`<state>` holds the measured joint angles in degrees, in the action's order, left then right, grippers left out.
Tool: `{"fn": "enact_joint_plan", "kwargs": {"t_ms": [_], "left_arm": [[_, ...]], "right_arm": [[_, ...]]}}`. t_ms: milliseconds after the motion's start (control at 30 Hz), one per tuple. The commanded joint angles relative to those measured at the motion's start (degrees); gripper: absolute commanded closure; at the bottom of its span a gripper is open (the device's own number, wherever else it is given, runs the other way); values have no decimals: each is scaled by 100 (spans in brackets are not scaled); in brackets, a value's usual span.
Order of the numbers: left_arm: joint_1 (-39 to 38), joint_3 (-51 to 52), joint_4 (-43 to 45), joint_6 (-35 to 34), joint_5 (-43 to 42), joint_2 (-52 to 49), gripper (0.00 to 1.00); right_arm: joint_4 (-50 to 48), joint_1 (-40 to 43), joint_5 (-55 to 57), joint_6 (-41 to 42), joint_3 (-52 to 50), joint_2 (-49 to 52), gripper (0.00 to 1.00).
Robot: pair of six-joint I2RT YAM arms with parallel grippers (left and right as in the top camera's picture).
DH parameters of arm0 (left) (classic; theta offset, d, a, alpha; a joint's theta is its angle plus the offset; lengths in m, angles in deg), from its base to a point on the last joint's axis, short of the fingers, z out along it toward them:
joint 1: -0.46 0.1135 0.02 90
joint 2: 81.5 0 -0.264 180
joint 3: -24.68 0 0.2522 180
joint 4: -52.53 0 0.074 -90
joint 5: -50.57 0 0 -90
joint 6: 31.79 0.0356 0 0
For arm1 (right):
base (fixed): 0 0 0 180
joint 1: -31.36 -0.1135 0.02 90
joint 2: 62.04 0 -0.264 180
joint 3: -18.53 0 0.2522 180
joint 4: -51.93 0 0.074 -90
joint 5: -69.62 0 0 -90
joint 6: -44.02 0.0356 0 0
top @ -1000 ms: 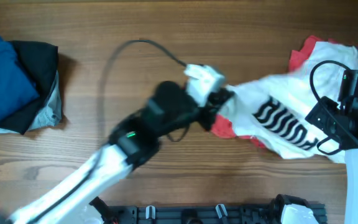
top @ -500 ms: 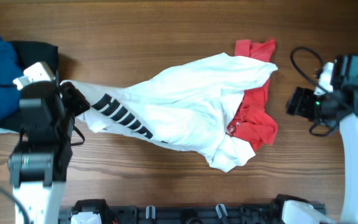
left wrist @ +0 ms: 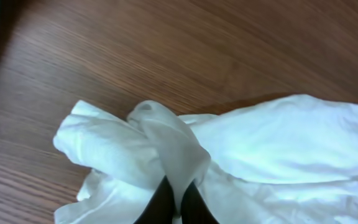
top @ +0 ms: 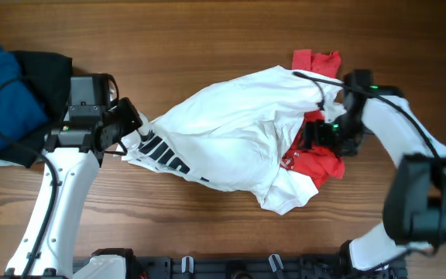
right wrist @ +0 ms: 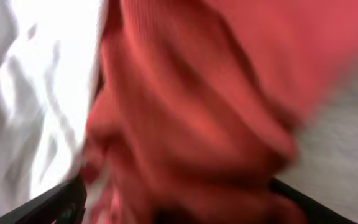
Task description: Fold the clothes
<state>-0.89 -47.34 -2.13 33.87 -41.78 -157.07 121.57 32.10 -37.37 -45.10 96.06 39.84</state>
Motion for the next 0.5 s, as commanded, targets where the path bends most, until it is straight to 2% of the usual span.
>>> {"fn": "enact_joint_plan", "kwargs": {"t_ms": [0,33,100,133,233,400,467], "left_arm": [[-184,11,57,-20,-127,-20,96],[-210,11,52,-7,-127,-17,96],[-232,11,35,11,-127,-17,96],[-229,11,11,11,-127,-17,96],[-229,11,11,74,-125,-20,96],[-229,11,90,144,-105,-20,96],[-229,11,173,144,-105,-20,96]], "right_arm": [[-483,-262,267,1023,-70,800,31],[-553,-264,446,1246,-70,883,60],[-573,-236,743,1565,-59,872,88],[-538,-170,992,1744,-15,758,94],[-289,192,1598,2103,262,181,96],[426,1635,2892,2450,1427,-1224,96],[376,2144,3005,2302,1871,-1683,96]]}}
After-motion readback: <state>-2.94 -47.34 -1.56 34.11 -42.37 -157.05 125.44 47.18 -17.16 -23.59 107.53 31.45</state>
